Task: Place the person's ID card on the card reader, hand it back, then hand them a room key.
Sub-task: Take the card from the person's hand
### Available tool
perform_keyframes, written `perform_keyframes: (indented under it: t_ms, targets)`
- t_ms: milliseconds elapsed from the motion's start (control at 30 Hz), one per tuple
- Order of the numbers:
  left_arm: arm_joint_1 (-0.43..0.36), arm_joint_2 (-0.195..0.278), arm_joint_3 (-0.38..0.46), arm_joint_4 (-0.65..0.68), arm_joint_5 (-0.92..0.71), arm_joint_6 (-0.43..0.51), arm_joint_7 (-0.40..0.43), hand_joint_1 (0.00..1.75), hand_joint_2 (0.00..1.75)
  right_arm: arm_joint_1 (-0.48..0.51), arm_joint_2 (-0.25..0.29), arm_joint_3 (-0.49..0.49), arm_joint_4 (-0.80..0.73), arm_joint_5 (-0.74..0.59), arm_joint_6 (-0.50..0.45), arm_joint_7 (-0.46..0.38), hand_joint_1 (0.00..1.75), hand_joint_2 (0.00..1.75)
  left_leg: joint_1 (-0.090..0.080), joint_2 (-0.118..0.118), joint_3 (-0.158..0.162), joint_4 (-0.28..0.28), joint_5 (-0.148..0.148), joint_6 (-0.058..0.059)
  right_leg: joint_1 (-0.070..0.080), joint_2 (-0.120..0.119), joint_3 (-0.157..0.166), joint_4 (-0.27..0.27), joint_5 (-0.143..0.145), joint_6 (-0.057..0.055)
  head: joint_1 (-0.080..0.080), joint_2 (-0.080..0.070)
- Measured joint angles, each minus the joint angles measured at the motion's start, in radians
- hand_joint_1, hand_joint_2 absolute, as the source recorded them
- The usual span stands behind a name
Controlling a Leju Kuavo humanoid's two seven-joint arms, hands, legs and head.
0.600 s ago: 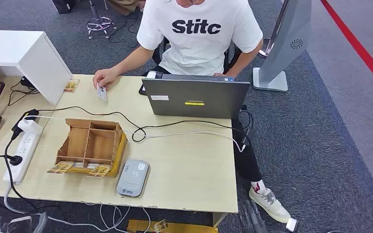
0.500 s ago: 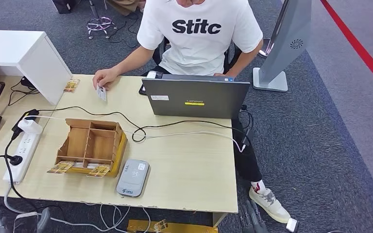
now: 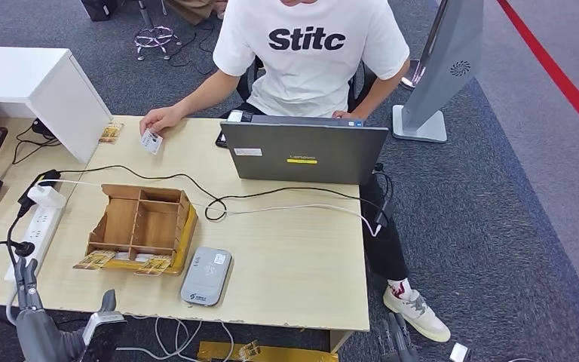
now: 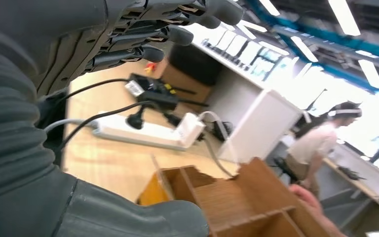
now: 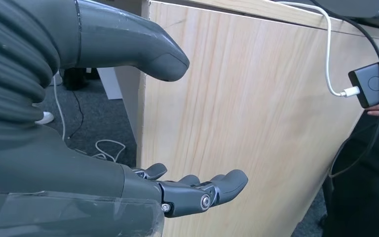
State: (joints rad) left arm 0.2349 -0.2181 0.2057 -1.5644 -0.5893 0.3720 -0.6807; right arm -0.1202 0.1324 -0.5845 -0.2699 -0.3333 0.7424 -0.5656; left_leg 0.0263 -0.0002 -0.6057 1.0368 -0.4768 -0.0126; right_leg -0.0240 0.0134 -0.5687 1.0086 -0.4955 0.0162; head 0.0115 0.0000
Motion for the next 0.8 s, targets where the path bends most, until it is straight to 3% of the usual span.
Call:
perform_keyframes:
  t_ms: [200,367,800]
  targets:
    - [0.005,0.038,-0.123,-0.063,-0.156,0.032,0.012,0.00,1.75,-0.007,0.004,-0.018,0.000,0.021,0.003,0.006,0.00,1.75,0.000,0.000,0.000,0.000,0.000,0.000,0.000,0.000,0.000,0.000,0.000,0.000,0.000,0.000]
    - [-0.023,0.096,-0.180,-0.074,-0.298,0.032,0.094,0.00,1.75,-0.022,0.009,-0.023,0.000,0.037,0.001,0.021,0.00,1.75,0.000,0.000,0.000,0.000,0.000,0.000,0.000,0.000,0.000,0.000,0.000,0.000,0.000,0.000]
    - [-0.193,0.207,-0.289,0.029,-0.641,0.032,0.321,0.00,1.75,-0.054,0.029,-0.022,0.000,0.061,-0.012,0.060,0.00,1.75,0.000,0.000,0.000,0.000,0.000,0.000,0.000,0.001,0.000,0.000,0.000,0.000,0.000,0.000]
